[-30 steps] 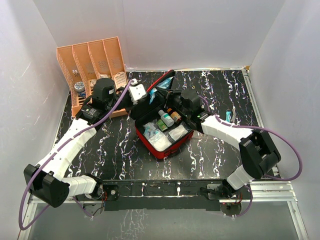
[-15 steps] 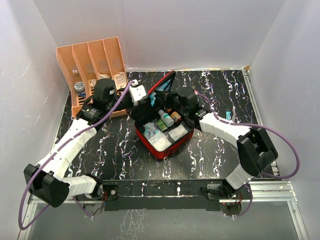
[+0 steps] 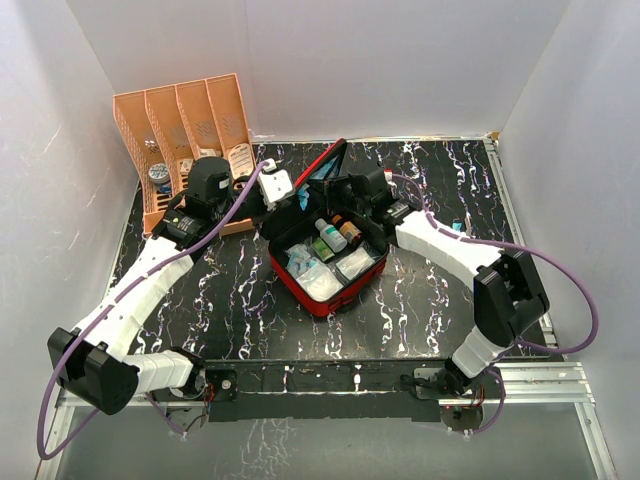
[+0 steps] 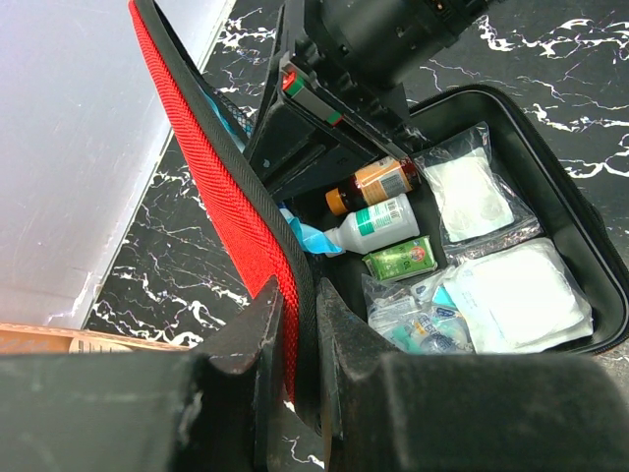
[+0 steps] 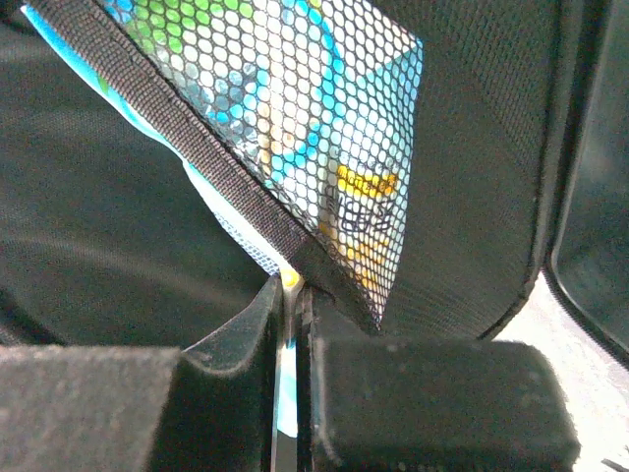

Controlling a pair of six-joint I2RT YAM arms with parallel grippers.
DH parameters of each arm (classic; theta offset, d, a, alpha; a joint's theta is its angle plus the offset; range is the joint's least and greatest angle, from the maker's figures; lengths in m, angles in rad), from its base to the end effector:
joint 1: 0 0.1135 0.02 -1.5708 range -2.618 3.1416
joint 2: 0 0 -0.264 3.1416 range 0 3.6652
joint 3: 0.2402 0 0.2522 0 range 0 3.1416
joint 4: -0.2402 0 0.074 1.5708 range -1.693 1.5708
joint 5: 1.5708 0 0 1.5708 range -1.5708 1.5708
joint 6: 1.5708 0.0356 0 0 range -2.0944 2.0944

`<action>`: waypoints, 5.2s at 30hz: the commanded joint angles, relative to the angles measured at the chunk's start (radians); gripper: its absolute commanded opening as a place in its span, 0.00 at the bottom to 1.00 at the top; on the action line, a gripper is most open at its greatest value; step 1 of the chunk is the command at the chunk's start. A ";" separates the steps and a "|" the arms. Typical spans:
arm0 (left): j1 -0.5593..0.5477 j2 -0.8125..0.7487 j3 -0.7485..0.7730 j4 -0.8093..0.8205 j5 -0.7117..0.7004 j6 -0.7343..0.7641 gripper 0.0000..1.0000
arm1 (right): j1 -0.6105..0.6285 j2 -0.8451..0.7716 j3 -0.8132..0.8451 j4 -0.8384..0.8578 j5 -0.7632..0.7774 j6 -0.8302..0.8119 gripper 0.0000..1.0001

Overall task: Organize the medicine kit
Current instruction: Place the medical item at the medicine box, then pick up the scissors from the center of the board.

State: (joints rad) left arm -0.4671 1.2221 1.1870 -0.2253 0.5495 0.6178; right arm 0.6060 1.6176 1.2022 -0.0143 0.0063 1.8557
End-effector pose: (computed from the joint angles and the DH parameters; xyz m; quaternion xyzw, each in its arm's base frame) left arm 0.2394 -0.1416 0.3861 0.5356 0.5683 -0.1704 0.6010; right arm 0.3127 0.2164 0.2876 0.4937 0.6816 0.5083 0.1826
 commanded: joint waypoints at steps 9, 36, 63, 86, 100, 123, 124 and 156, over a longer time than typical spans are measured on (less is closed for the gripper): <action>-0.048 -0.030 0.052 0.041 0.255 0.001 0.00 | -0.017 0.059 0.188 -0.281 0.139 -0.147 0.00; -0.049 -0.018 0.049 0.072 0.289 -0.022 0.00 | -0.017 0.211 0.355 -0.444 0.193 -0.277 0.00; -0.028 0.000 0.077 0.149 0.039 -0.171 0.00 | -0.022 -0.104 0.260 -0.311 0.222 -0.575 0.13; -0.019 0.016 0.087 0.140 0.029 -0.207 0.00 | -0.025 -0.130 0.241 -0.375 0.196 -0.595 0.98; 0.108 0.082 0.076 0.119 0.146 -0.471 0.00 | -0.022 -0.057 0.473 -0.708 0.460 -0.948 0.98; 0.129 0.204 0.132 0.089 0.247 -0.409 0.00 | -0.023 -0.045 0.444 -0.535 0.358 -0.988 0.26; 0.130 0.201 0.128 0.095 0.232 -0.402 0.00 | -0.022 -0.047 0.447 -0.564 0.394 -0.977 0.26; 0.136 0.156 0.103 0.041 0.198 -0.360 0.00 | -0.586 0.117 0.307 -1.007 0.366 -1.321 0.32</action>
State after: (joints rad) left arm -0.3355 1.4029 1.3071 -0.1387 0.7437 0.2481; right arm 0.0681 1.7336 1.5200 -0.9768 0.4000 0.6209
